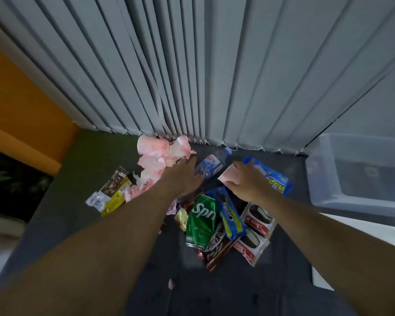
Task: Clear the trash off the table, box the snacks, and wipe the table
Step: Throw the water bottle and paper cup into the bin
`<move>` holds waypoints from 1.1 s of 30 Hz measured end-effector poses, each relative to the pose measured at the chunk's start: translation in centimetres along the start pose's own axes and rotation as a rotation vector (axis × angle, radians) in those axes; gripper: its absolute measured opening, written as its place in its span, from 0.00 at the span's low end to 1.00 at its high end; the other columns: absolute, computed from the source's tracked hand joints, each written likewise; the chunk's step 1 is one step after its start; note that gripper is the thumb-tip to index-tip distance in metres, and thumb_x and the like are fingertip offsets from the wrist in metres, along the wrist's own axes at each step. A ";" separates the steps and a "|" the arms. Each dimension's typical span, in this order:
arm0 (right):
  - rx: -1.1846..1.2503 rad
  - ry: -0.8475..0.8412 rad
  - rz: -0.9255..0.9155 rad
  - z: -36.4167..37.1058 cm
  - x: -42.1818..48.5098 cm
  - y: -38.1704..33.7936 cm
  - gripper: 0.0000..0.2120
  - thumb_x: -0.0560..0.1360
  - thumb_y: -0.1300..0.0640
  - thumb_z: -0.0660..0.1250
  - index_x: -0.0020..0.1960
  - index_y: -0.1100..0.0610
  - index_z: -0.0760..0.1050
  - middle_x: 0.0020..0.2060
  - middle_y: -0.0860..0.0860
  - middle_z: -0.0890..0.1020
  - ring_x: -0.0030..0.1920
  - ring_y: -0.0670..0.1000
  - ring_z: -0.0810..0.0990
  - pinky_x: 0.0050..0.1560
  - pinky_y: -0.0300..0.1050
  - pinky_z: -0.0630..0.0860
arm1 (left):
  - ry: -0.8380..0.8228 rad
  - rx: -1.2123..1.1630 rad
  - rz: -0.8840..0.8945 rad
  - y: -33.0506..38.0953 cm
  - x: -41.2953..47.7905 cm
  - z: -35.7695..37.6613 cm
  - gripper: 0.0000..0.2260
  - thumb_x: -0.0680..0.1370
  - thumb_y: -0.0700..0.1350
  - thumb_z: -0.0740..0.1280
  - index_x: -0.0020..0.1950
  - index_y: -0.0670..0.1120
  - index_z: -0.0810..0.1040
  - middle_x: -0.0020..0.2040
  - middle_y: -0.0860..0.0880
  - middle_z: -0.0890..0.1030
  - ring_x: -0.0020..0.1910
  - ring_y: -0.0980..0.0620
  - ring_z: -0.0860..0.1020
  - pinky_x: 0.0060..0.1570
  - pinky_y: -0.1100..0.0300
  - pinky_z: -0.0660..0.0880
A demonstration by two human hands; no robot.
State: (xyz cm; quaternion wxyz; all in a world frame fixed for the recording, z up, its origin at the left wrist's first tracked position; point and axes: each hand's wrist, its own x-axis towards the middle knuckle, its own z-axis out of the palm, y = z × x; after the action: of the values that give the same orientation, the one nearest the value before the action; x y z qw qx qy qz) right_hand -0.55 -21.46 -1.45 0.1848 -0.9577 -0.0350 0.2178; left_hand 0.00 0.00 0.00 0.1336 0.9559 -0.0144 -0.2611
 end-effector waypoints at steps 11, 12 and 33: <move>-0.164 0.034 -0.027 1.5 1.9 0.6 0.27 0.72 0.45 0.72 0.65 0.55 0.68 0.59 0.56 0.77 0.61 0.59 0.73 0.59 0.53 0.72 | -0.009 0.153 -0.049 -0.5 1.3 3.4 0.38 0.77 0.51 0.70 0.80 0.45 0.53 0.74 0.37 0.64 0.71 0.37 0.66 0.66 0.45 0.68; -0.175 0.037 -0.035 1.5 1.9 0.7 0.26 0.73 0.45 0.71 0.65 0.55 0.68 0.59 0.56 0.77 0.61 0.59 0.72 0.61 0.52 0.70 | -0.017 0.142 -0.056 -0.4 1.2 3.3 0.37 0.76 0.49 0.71 0.79 0.44 0.54 0.74 0.36 0.63 0.70 0.37 0.66 0.66 0.45 0.69; -0.235 0.037 0.018 1.5 1.5 -0.4 0.28 0.78 0.53 0.65 0.73 0.58 0.60 0.66 0.60 0.73 0.68 0.63 0.67 0.68 0.57 0.66 | 0.074 -0.285 -0.110 -3.1 -4.3 2.1 0.30 0.79 0.46 0.66 0.77 0.48 0.56 0.76 0.41 0.55 0.68 0.37 0.70 0.57 0.50 0.74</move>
State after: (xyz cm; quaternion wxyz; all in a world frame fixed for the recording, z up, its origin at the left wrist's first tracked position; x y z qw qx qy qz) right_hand 0.14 -20.37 -3.17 0.0700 -0.9769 -0.0485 0.1958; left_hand -4.91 2.85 -0.44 0.2537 0.9357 0.0801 -0.2318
